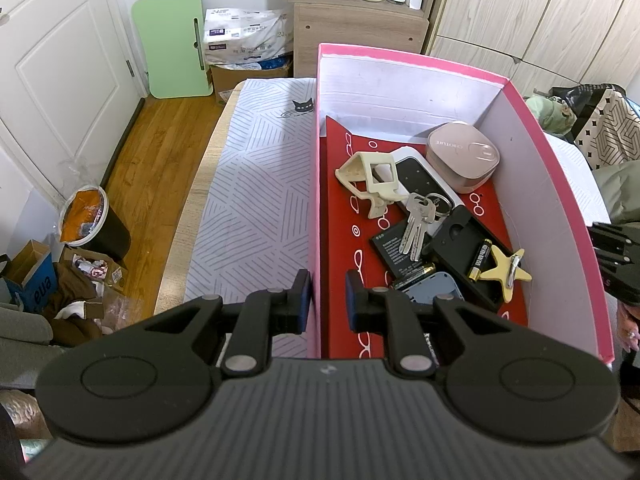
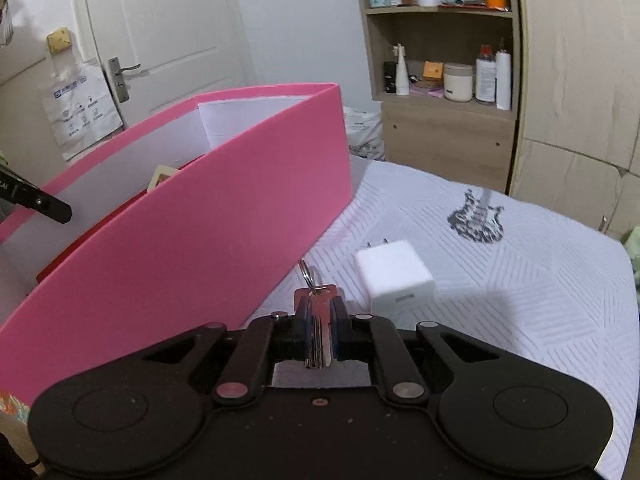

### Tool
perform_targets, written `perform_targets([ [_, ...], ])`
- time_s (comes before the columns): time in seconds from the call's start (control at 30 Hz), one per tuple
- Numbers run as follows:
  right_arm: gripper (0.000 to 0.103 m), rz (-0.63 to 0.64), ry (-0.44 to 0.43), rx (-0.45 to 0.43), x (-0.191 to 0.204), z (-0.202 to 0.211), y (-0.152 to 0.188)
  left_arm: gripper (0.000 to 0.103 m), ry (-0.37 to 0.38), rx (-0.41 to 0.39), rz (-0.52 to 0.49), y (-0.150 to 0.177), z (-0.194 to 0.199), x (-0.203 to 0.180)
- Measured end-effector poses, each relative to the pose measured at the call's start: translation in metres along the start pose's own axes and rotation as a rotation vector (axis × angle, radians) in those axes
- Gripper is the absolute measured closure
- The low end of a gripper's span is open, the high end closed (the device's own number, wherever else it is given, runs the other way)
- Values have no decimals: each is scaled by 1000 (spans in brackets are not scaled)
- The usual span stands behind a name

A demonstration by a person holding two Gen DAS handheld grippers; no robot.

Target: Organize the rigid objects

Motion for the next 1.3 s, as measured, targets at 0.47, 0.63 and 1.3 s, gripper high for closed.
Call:
perform_targets([
  [0.47, 92, -294, -123, -79, -30, 27, -10, 86, -1, -3, -1, 0, 0, 0],
  [0.63, 92, -265, -99, -105, -26, 37, -25, 86, -2, -5, -5, 0, 0, -1],
  [1.3, 92, -48, -173, -336, 31, 98, -129, 93, -21, -10, -75, 1, 5, -2],
])
Point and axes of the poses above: each gripper's, at about its wrist camera, not at the fingertips, and z roughly against the way its jaws point, x to its left, y to its underside, the point moved 3 cm from there along -z, roughly the way its jaws point, and after that the axes turned 11 degrees about z, right-handed, at the moved point
